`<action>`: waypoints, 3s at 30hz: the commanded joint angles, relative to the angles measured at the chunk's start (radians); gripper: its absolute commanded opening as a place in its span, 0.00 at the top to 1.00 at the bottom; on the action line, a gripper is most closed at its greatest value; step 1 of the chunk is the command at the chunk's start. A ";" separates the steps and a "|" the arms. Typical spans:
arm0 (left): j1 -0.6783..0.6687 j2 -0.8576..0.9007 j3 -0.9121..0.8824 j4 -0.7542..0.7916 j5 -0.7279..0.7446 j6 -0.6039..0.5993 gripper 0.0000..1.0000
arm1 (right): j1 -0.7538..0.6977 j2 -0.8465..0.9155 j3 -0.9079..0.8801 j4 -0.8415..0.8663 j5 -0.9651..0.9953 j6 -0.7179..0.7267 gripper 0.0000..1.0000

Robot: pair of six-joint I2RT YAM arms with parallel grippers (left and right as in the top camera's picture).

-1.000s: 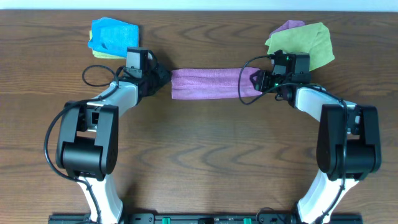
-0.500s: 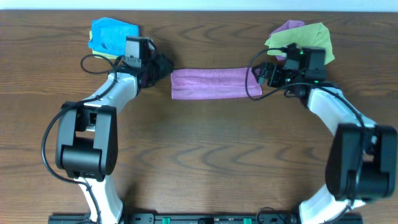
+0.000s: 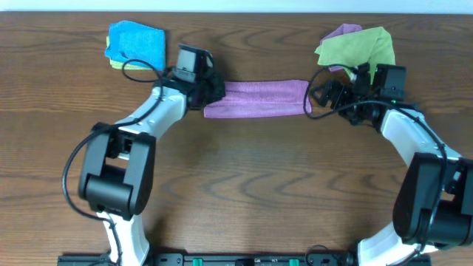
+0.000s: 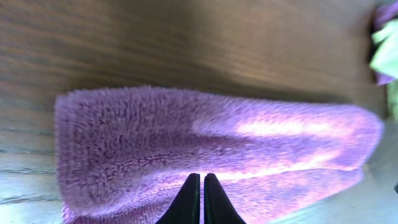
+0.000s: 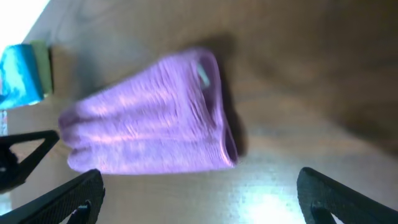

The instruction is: Fold the cloth

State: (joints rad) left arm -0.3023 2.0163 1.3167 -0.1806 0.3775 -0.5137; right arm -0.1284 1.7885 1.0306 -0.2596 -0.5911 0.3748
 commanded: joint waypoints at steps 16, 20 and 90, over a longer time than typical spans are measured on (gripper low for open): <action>0.000 0.126 0.009 0.000 -0.072 0.006 0.94 | 0.084 0.006 -0.234 0.311 0.066 0.213 0.01; 0.000 0.126 0.008 0.000 -0.071 0.001 0.94 | 0.130 0.048 -0.234 0.393 0.098 0.260 0.04; 0.031 0.122 0.077 -0.056 -0.043 -0.010 0.94 | 0.445 0.079 0.034 0.581 0.154 0.054 0.99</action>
State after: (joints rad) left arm -0.2916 2.1124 1.3552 -0.2295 0.3367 -0.5224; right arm 0.2989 1.8313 1.0409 0.3279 -0.4515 0.4545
